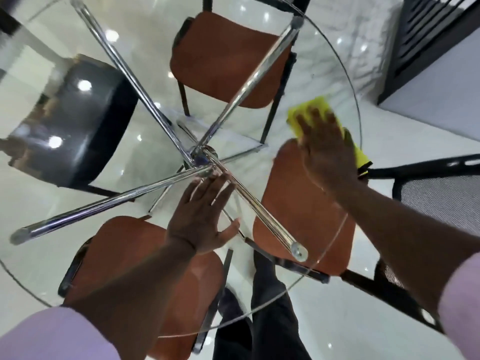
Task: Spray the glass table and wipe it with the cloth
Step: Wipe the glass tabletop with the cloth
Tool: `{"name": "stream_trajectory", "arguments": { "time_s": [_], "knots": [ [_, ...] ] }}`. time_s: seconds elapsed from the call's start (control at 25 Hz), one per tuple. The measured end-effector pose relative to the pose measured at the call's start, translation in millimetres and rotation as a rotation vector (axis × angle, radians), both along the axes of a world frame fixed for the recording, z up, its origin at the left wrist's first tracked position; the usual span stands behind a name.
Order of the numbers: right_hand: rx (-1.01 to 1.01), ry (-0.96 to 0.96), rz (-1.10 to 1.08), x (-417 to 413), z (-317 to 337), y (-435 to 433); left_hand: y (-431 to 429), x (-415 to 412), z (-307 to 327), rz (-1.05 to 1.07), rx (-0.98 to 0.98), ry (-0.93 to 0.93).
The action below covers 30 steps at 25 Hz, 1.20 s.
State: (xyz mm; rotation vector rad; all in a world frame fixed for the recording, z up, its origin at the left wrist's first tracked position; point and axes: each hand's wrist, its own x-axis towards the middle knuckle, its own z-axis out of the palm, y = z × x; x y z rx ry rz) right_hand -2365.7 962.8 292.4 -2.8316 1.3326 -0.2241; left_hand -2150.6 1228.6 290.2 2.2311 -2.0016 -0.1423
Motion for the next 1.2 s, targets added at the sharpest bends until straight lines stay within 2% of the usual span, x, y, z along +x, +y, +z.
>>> {"name": "stream_trajectory", "arguments": {
  "time_s": [0.04, 0.12, 0.16, 0.24, 0.32, 0.36, 0.4, 0.44, 0.48, 0.52, 0.56, 0.6, 0.64, 0.68, 0.72, 0.76, 0.84, 0.92, 1.04, 1.08, 1.16, 1.2],
  "knots": [
    [0.016, -0.074, -0.143, 38.5, -0.3, -7.9, -0.8, 2.4, 1.2, 0.008, 0.005, 0.015],
    [0.052, -0.103, -0.181, 99.0, 8.3, 21.4, -2.8, 2.9, 7.6, 0.060, -0.025, 0.103],
    [0.042, -0.096, -0.033, 109.8, 10.9, 53.4, -0.1, 2.3, 10.4, 0.130, -0.080, 0.184],
    [0.039, 0.024, 0.500, 75.2, 4.3, 120.9, 8.8, 15.1, 11.5, 0.347, -0.208, 0.296],
    [0.003, 0.143, 0.899, 26.2, 5.3, 103.9, 5.7, 69.9, 9.4, 0.420, -0.208, 0.150],
    [0.013, 0.141, 0.978, 16.8, 9.6, 70.3, 1.9, 105.2, 8.5, 0.400, -0.149, 0.052],
    [0.048, 0.085, 0.944, 26.1, 8.9, 29.5, -4.7, 142.3, 7.1, 0.402, -0.083, -0.015],
    [0.308, -0.071, 0.774, 45.7, 5.9, -12.0, -11.1, 176.2, 6.4, 0.445, -0.028, -0.046],
    [0.534, -0.246, 0.489, 82.1, -0.5, -49.8, -15.4, 202.0, 5.3, 0.513, 0.003, -0.047],
    [0.507, -0.383, 0.175, 132.9, -4.9, -76.8, -17.8, 215.7, 1.7, 0.585, 0.011, -0.036],
    [0.423, -0.461, 0.012, 181.7, -4.8, -88.5, -20.6, 218.7, -2.7, 0.631, 0.002, -0.028],
    [0.387, -0.451, 0.022, 232.1, -9.4, -80.1, -20.9, 221.7, -6.1, 0.663, -0.007, -0.019],
    [0.519, -0.446, 0.092, 272.2, 0.7, -52.0, -20.1, 221.0, -8.7, 0.673, -0.007, -0.004],
    [0.517, -0.424, 0.296, 287.6, 6.3, -22.3, -20.5, 215.8, -9.0, 0.661, -0.008, 0.013],
    [0.356, -0.336, 0.555, 293.3, 12.8, 6.4, -19.5, 216.1, -3.7, 0.659, -0.013, 0.012],
    [0.151, -0.149, 0.707, 286.4, 21.8, 33.2, -20.8, 218.9, 1.7, 0.666, -0.014, 0.017],
    [0.082, 0.001, 0.850, 246.9, 15.4, 48.5, -24.6, 221.5, 6.4, 0.669, -0.016, 0.024],
    [0.050, -0.046, 0.785, 231.1, 10.1, 15.5, -24.2, 213.6, 3.7, 0.655, -0.034, 0.019],
    [-0.130, -0.031, 0.542, 331.0, -10.4, -47.2, -22.0, 225.0, -1.6, 0.632, -0.041, 0.030],
    [-0.088, -0.028, 0.472, 379.4, -12.3, -50.4, -21.0, 228.1, -1.8, 0.631, -0.059, 0.061],
    [0.011, 0.003, 0.451, 441.8, -9.2, -0.4, -17.8, 220.9, 1.6, 0.681, -0.217, 0.201],
    [-0.049, -0.021, 0.522, 448.7, -8.8, 37.4, -14.3, 218.9, 7.0, 0.745, -0.353, 0.283]
  ]
}}
